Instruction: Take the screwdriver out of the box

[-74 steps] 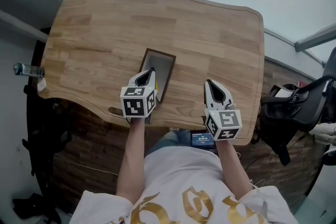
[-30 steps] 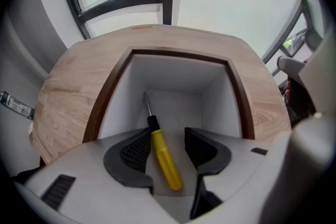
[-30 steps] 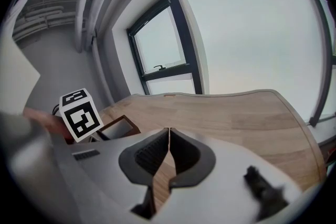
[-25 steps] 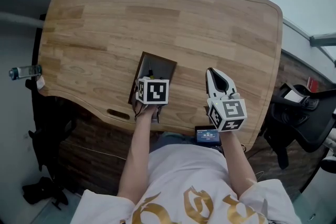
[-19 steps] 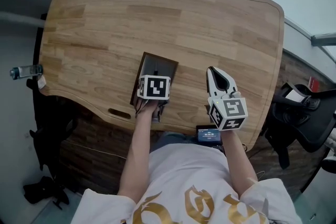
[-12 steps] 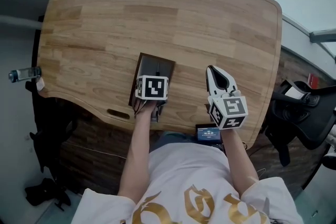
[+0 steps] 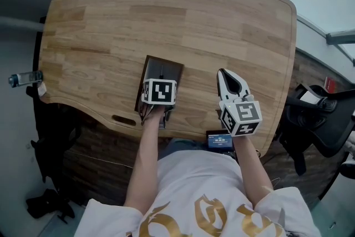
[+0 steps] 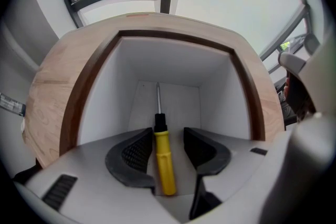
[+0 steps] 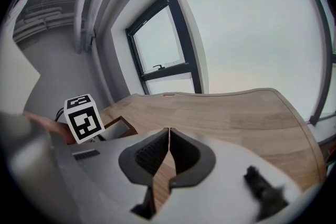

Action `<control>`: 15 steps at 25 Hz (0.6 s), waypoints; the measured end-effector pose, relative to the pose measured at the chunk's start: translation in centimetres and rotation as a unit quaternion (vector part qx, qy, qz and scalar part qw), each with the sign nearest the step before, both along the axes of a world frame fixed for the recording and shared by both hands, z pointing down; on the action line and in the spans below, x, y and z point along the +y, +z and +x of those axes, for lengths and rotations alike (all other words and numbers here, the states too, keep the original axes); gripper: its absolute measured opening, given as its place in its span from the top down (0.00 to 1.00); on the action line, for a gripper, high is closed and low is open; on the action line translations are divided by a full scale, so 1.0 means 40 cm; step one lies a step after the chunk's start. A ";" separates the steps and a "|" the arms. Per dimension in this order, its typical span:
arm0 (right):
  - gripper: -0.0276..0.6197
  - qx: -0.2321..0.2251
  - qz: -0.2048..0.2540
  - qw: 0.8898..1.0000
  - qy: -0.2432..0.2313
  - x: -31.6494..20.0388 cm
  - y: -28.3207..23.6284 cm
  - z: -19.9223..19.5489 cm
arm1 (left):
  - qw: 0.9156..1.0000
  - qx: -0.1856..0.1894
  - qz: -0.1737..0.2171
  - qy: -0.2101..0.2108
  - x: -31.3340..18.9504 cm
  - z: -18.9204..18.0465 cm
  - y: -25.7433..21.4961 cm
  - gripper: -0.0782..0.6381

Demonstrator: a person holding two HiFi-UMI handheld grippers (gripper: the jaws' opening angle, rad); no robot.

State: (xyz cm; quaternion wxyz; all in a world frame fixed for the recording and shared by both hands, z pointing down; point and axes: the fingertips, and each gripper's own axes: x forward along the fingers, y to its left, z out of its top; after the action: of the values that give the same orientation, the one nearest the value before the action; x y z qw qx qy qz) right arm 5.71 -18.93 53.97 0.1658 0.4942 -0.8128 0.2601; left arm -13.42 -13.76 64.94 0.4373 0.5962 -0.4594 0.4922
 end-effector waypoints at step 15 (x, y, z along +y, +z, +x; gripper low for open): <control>0.91 0.001 0.003 1.000 0.014 -0.002 -0.005 0.027 | 0.999 0.027 -0.007 0.023 -0.006 0.008 -0.001 0.78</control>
State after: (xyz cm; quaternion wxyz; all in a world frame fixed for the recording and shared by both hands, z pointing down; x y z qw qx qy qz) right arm 6.81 -19.00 53.78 0.1613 0.5062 -0.8065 0.2593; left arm -13.08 -13.99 64.92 0.4421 0.6165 -0.4298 0.4896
